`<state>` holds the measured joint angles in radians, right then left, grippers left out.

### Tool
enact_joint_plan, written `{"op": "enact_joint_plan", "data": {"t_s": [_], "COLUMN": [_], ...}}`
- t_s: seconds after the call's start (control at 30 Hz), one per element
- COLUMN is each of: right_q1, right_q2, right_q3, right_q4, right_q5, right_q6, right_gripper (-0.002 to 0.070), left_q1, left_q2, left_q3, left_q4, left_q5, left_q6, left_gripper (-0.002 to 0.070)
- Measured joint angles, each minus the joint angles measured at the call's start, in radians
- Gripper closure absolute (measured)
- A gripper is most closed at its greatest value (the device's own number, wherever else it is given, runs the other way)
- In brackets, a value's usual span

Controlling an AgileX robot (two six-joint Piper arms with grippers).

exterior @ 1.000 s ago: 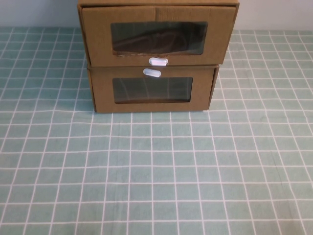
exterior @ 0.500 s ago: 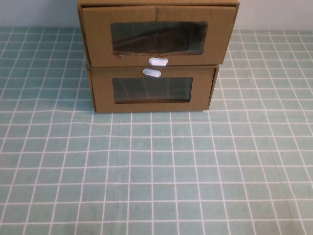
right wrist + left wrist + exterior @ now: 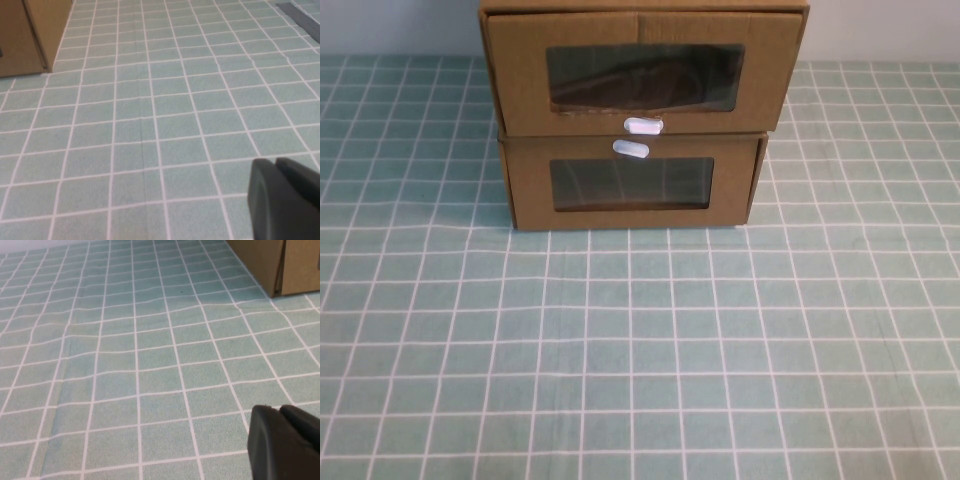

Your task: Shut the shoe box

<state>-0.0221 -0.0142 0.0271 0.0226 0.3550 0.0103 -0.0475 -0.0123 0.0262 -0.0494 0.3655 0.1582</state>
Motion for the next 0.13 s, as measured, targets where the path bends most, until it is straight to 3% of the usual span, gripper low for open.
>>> {"op": "enact_joint_plan", "data": {"t_s": [0.13], "right_q1": [0.000], "right_q2": [0.000], "right_q3": [0.000], "right_q4": [0.000], "right_q5": [0.000], "right_q6": [0.000], "right_gripper": [0.0687], "left_q1": [0.000], "left_q2": [0.000], "left_q3": [0.000], "left_q4": [0.000], "left_q5": [0.000], "left_q6": [0.000], "left_gripper": [0.0680]}}
